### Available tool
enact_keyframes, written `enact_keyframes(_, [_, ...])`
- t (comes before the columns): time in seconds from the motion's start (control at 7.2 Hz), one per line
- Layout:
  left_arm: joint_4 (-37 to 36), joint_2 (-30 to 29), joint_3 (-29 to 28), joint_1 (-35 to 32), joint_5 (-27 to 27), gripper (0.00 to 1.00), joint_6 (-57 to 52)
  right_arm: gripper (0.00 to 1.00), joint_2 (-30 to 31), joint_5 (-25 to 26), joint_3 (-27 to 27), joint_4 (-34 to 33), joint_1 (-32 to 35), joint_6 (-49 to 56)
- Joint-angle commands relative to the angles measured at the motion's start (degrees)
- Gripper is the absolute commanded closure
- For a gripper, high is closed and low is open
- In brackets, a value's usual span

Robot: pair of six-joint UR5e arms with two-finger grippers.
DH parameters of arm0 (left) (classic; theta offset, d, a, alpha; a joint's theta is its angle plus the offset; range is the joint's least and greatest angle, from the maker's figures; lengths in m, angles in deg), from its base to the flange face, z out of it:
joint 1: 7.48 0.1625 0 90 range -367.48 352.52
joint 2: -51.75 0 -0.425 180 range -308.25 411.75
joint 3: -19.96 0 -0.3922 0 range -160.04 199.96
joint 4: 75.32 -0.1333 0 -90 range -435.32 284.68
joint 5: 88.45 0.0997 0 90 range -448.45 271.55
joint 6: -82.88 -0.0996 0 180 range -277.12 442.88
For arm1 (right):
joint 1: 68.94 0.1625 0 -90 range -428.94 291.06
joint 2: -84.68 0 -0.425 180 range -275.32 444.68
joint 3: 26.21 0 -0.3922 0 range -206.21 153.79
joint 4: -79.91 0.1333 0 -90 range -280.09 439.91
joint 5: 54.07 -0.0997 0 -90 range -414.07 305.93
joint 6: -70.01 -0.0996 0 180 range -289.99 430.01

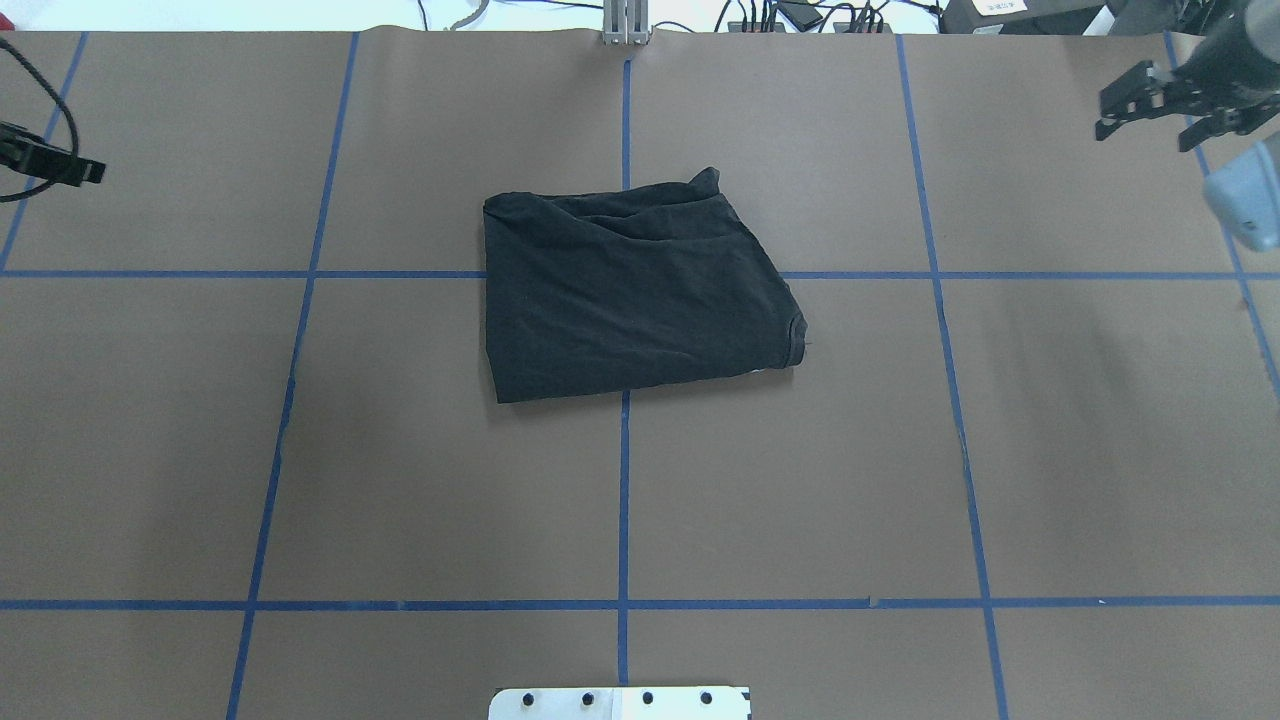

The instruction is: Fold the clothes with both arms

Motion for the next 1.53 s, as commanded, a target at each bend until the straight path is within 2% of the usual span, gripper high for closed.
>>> enact_keyframes(0.0, [-9.3,2.5,-0.3,-10.6,-2.6,0.00,-18.2,0.00,4.7,-1.4,6.6,-14.3,6.4,22.8])
enact_keyframes(0.14, [-14.5,2.4,0.0,-12.5,-5.5,0.00,-22.5,0.00,5.3,-1.4,9.3,-20.8,7.4,28.7])
enact_keyframes(0.28, [-16.1,2.9,0.4,-13.2,-8.9,0.00,-22.7,0.00,6.3,-1.2,13.0,-24.6,7.4,29.2])
enact_keyframes(0.56, [-15.7,5.4,-0.2,-13.2,-10.9,0.00,-22.4,0.00,8.4,-2.7,16.1,-25.2,7.3,28.9])
enact_keyframes(0.97, [-15.5,5.6,0.8,-13.3,-11.1,0.00,-22.2,0.00,8.3,-5.6,15.4,-24.8,7.3,28.7])
enact_keyframes(1.39, [-15.8,5.7,1.4,-13.4,-12.4,0.00,-22.1,0.00,8.6,-5.3,15.9,-24.7,7.2,28.6])
